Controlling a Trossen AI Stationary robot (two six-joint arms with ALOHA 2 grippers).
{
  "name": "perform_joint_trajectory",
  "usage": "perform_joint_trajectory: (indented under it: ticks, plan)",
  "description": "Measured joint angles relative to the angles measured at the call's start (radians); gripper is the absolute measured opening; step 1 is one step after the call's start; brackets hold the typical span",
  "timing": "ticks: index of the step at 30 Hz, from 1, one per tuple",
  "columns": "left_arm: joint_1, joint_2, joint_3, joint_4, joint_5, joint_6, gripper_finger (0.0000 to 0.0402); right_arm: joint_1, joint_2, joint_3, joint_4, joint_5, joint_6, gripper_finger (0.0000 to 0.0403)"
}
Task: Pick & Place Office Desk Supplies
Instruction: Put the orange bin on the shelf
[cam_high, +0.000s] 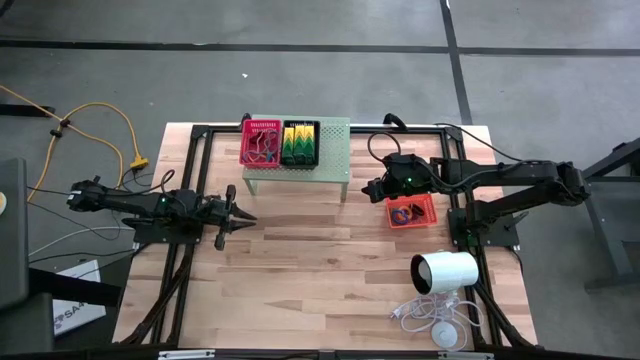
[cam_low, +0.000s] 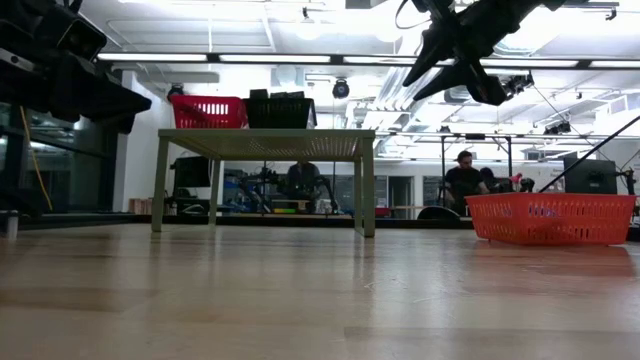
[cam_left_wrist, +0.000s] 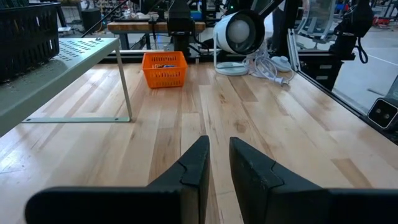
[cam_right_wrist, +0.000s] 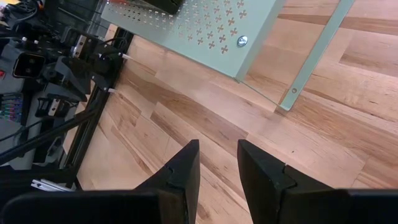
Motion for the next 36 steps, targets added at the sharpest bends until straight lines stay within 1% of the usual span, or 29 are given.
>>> perform_joint_trajectory:
  ticks: [7, 9, 14, 16, 18, 21, 24, 36]
  plan:
    - [0.000, 0.000, 0.000, 0.000, 0.000, 0.000, 0.0057, 0.000, 0.000, 0.000, 0.000, 0.002, -0.017, 0.0095]
    - [0.000, 0.000, 0.000, 0.000, 0.000, 0.000, 0.0057, -0.002, 0.000, 0.000, 0.000, 0.007, -0.107, 0.0095]
    - [0.000, 0.000, 0.000, 0.000, 0.000, 0.000, 0.0057, -0.004, 0.000, 0.000, 0.000, 0.003, -0.405, 0.0095]
    - [0.000, 0.000, 0.000, 0.000, 0.000, 0.000, 0.0057, -0.004, 0.000, 0.000, 0.000, 0.001, -0.480, 0.0095]
    - [0.000, 0.000, 0.000, 0.000, 0.000, 0.000, 0.0057, -0.004, 0.000, 0.000, 0.000, 0.001, -0.521, 0.0095]
    - [0.000, 0.000, 0.000, 0.000, 0.000, 0.000, 0.0057, -0.004, 0.000, 0.000, 0.005, 0.001, -0.504, 0.0095]
    - [0.000, 0.000, 0.000, 0.000, 0.000, 0.000, 0.0057, -0.004, 0.000, 0.000, 0.044, 0.000, -0.465, 0.0095]
    - [0.000, 0.000, 0.000, 0.000, 0.000, 0.000, 0.0057, -0.004, 0.000, 0.000, 0.173, 0.011, -0.471, 0.0095]
